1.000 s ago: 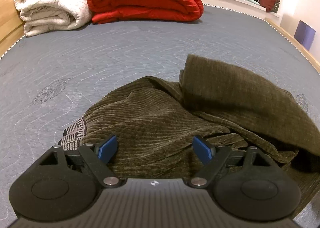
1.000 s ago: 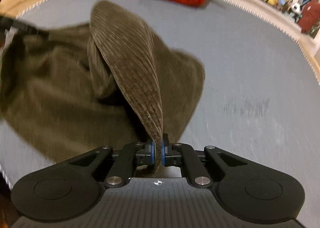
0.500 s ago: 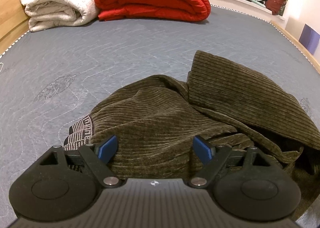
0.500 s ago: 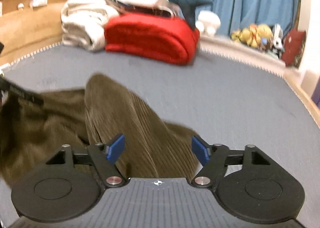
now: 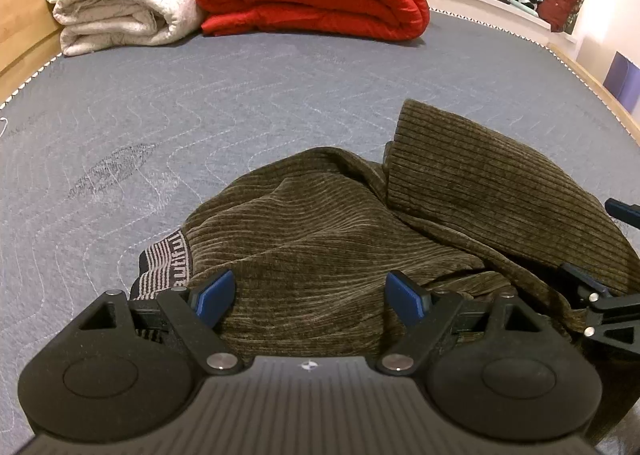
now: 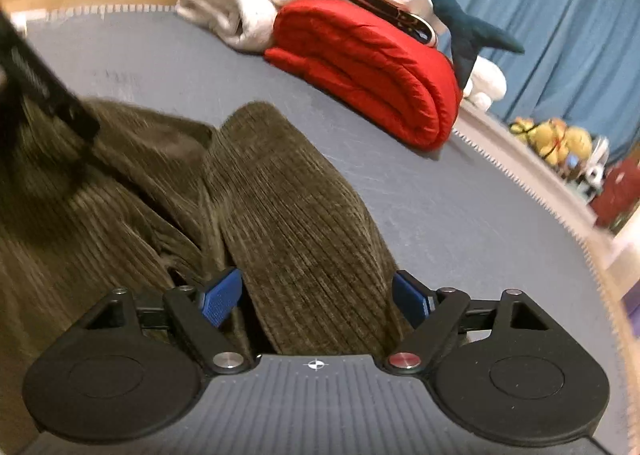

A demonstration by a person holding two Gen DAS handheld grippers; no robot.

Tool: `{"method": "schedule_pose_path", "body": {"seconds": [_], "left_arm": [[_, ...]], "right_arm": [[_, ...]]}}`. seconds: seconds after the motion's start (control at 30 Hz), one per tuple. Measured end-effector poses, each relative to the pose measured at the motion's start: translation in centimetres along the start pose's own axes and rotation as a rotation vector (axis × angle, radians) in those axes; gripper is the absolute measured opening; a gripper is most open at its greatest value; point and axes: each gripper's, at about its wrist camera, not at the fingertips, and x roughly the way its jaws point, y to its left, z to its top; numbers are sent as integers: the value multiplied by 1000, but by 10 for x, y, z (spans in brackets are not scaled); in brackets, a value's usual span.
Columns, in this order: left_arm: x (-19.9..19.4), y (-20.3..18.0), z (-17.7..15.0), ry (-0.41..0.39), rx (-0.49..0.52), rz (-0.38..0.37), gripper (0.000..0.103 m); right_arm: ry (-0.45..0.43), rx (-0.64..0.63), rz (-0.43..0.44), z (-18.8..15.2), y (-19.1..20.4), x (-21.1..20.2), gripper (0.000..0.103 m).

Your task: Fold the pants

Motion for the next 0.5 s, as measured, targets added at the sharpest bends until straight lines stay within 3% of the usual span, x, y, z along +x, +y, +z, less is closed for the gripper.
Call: {"method": "schedule_pose_path", "body": {"seconds": [0.27,0.37,0.43,0.5], "left_arm": [[0,1,2,2,-4,-10,87],[0,1,1,1,-4,-12,87],[-1,2,1,0,-5,-15,87],[-2,3,0,-1,-8,-16,87]], "right_arm": [[14,-70,-24,-5,8,6,81],[3,-82,-37,-4,9,3,68],[-3,-77,-36,-3,8,1,45],[-5,-51,-25,-1,3,-2,31]]}}
